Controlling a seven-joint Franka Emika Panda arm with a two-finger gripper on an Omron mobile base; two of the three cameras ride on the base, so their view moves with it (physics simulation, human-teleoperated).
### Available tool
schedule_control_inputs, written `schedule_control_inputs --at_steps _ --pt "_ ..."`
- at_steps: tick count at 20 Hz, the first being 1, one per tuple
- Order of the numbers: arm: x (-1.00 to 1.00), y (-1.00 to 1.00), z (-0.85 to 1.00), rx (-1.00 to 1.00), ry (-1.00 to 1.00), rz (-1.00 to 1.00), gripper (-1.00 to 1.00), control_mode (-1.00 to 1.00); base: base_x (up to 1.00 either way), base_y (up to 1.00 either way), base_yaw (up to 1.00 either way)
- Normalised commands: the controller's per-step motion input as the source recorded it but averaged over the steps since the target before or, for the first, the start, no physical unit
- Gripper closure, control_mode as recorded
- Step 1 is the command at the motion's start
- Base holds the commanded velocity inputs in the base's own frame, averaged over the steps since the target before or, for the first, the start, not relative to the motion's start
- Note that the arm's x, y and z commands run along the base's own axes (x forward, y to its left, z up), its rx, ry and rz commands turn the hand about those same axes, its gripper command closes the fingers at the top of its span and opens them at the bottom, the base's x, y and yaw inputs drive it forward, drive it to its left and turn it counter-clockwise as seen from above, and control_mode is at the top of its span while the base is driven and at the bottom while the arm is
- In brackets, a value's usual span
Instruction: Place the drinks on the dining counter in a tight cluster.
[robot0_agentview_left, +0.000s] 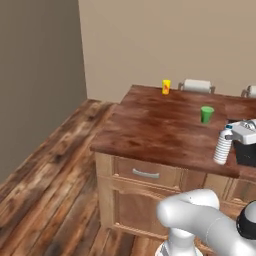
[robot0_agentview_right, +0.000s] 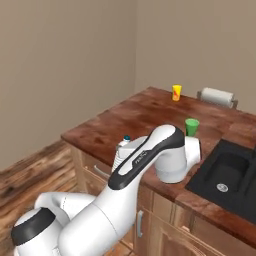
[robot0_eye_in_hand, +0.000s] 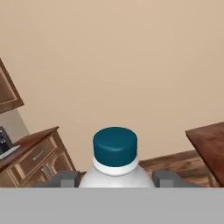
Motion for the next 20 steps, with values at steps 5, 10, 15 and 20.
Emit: schedule_control_inputs --at_steps 5,10,15,20 --pt "0.0 0.0 0.0 0.0 0.0 0.0 1.0 1.0 0.72 0.5 -0.25" --pt "0.0 0.0 0.0 0.0 0.0 0.0 1.0 1.0 0.71 0.44 -0.31" --pt "0.0 0.0 0.0 0.0 0.0 0.0 1.0 1.0 0.71 0.43 -0.31" --pt "0.0 0.0 0.0 0.0 0.0 0.0 1.0 1.0 0.57 0.43 -0.22"
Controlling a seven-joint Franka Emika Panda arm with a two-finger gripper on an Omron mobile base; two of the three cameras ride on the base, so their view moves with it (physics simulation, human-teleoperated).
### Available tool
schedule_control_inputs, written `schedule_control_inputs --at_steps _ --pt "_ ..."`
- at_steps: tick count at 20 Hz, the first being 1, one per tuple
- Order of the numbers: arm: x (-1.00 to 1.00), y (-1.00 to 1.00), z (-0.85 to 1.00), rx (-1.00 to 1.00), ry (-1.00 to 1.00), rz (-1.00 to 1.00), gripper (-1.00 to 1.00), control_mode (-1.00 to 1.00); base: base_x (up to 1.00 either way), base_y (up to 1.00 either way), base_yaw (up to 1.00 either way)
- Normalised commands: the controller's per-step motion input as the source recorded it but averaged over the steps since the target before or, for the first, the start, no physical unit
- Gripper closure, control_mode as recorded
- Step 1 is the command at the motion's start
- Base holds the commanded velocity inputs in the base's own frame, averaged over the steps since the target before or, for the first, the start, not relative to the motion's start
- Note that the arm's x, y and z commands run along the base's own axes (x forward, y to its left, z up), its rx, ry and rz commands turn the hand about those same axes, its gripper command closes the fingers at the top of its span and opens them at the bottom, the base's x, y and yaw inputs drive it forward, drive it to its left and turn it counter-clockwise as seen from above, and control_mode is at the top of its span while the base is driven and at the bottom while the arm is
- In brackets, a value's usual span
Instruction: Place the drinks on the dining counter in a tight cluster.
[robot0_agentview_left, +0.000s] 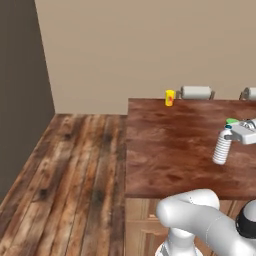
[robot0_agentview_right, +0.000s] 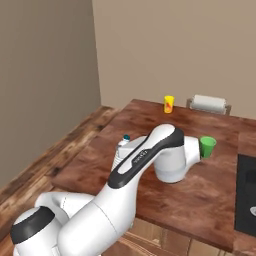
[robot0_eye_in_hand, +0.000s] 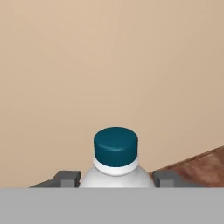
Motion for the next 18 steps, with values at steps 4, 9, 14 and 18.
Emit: schedule_control_inputs --at_steps 4,9,14,18 --pt "0.0 0.0 0.0 0.0 0.0 0.0 1.0 1.0 0.6 0.34 -0.19" --pt "0.0 0.0 0.0 0.0 0.0 0.0 1.0 1.0 0.23 0.14 -0.07" --pt "0.0 0.0 0.0 0.0 0.0 0.0 1.0 1.0 0.0 0.0 0.0" --pt "0.0 0.0 0.0 0.0 0.0 0.0 1.0 1.0 0.01 0.0 0.0"
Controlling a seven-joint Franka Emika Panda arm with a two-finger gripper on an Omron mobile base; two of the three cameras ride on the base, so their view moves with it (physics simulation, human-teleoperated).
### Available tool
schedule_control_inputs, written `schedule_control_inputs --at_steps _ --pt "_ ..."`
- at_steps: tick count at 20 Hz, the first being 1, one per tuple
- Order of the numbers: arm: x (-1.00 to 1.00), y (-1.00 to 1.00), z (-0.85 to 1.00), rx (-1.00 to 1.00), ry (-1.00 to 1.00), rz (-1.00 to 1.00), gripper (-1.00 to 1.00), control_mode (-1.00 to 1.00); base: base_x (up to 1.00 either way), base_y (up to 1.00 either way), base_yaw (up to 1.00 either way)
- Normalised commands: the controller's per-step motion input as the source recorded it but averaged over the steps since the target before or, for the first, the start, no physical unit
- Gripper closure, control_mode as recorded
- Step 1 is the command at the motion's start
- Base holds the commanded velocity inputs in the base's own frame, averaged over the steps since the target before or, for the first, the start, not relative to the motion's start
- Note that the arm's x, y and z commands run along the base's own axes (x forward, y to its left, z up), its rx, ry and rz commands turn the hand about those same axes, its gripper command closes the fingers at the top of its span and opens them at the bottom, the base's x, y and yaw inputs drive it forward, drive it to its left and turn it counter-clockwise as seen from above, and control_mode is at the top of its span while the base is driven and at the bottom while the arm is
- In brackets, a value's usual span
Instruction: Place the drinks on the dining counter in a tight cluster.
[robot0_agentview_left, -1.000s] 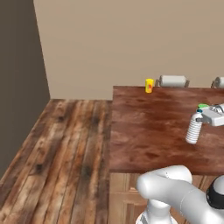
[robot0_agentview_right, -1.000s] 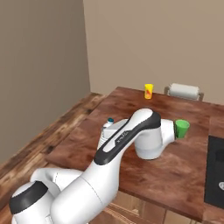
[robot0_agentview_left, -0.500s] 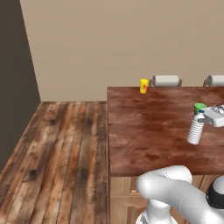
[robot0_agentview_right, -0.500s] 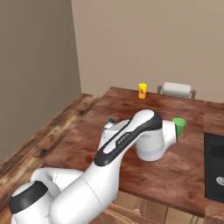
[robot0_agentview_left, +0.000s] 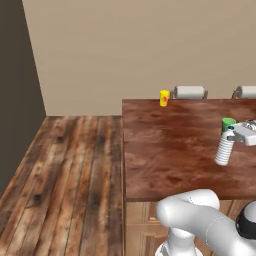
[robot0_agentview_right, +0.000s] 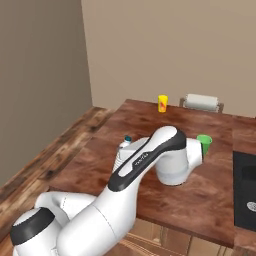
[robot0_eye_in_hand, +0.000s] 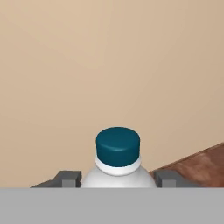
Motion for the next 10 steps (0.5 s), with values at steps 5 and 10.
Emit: schedule_control_inputs --at_steps 5,10 --pt "0.0 0.0 0.0 0.0 0.0 0.0 1.0 1.0 0.16 0.07 0.0" --pt "0.62 0.27 -0.01 -0.29 -0.24 0.0 1.0 -1.0 0.0 0.0 0.0"
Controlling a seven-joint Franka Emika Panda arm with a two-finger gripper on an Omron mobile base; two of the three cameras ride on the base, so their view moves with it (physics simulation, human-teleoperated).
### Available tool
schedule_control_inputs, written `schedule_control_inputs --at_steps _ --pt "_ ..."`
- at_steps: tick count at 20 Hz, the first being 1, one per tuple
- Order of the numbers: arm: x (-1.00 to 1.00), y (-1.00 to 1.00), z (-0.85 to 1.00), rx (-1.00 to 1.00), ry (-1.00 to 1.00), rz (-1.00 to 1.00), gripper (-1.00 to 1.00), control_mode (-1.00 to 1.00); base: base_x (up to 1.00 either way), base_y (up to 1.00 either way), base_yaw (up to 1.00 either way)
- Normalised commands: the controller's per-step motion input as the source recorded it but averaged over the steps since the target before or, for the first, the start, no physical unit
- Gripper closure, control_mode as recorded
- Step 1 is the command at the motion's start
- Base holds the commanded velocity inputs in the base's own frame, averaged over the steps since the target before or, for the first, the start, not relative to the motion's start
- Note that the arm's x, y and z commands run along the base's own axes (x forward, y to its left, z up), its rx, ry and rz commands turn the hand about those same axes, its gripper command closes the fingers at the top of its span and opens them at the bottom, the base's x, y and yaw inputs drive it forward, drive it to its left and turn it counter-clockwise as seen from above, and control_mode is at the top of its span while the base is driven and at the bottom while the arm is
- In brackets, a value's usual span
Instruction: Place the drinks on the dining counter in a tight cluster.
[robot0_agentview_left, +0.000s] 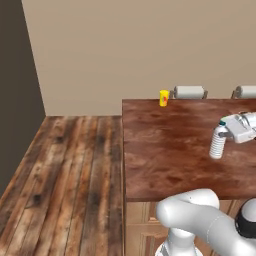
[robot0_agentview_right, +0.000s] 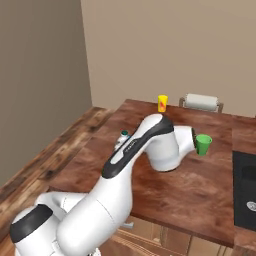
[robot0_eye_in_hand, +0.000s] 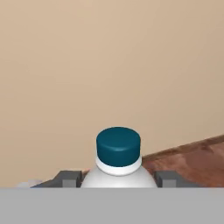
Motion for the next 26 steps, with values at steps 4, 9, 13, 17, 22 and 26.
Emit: schedule_control_inputs --at_steps 4,9,13,17,22,26 --pt "0.83 0.4 -0.04 -0.37 -0.24 -0.03 1.0 -1.0 0.0 0.0 0.0" --pt "0.75 0.33 -0.11 -0.15 -0.07 -0.02 1.0 -1.0 0.0 0.0 0.0" --pt "0.36 0.29 -0.13 0.13 0.01 0.0 1.0 -1.0 0.0 0.0 0.0" --pt "0.38 0.27 -0.21 0.19 0.02 0.0 1.0 -1.0 0.0 0.0 0.0" --pt "0.39 0.32 -0.27 0.05 -0.04 0.0 1.0 -1.0 0.0 0.0 0.0" --pt "0.38 0.38 -0.33 -0.06 -0.06 -0.02 1.0 -1.0 0.0 0.0 0.0"
